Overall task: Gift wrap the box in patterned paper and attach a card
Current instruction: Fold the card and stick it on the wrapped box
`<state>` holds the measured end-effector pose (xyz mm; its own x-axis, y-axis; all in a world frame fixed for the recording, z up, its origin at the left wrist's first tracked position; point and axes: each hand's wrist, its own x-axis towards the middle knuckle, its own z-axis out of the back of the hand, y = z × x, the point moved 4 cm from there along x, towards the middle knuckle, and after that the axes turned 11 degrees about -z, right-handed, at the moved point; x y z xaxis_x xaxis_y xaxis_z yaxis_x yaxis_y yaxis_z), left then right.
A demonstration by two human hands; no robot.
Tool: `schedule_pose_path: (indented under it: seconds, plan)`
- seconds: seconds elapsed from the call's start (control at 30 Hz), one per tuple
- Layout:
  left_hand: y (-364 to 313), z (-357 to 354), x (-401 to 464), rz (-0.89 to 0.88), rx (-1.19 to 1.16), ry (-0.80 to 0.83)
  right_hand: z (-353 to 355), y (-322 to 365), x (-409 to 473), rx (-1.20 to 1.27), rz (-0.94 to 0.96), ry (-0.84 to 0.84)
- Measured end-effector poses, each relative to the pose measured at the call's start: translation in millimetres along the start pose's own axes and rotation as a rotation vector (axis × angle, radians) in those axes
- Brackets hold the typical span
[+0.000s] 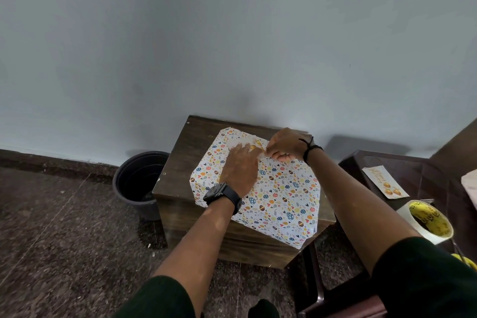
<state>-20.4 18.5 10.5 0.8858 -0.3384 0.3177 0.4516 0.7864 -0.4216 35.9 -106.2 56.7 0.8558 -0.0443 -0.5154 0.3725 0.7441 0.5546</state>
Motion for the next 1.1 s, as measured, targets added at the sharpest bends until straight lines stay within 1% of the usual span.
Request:
schedule_pose_path:
  seconds: [0.23, 0.43, 0.5, 0.67, 0.8, 1.0, 1.1]
  plan:
    - [-3, 2, -2, -0.008, 0.028, 0.03, -7, 5, 6, -0.154, -0.02, 0.002]
    - [-2, 0, -2, -0.007, 0.025, 0.07, -6, 5, 9, -0.209, -0.018, 0.005]
    - [-2, -1, -1, -0.004, 0.028, 0.081, -4, 8, 5, -0.18, 0.011, -0.023]
    - [-3, -5, 0, -0.007, 0.099, 0.138, 5, 0, 3, -0.111, -0.033, -0.029]
    - [-3, -5, 2, 0.009, 0.112, 0.171, 7, -5, 4, -0.041, -0.021, -0.037]
    - [-5, -6, 3, 0.022, 0.109, 0.177, 6, -8, 4, 0.03, -0.062, -0.032]
    - [-6, -5, 3, -0.003, 0.12, 0.155, 5, -8, 5, 0.053, -0.084, -0.042]
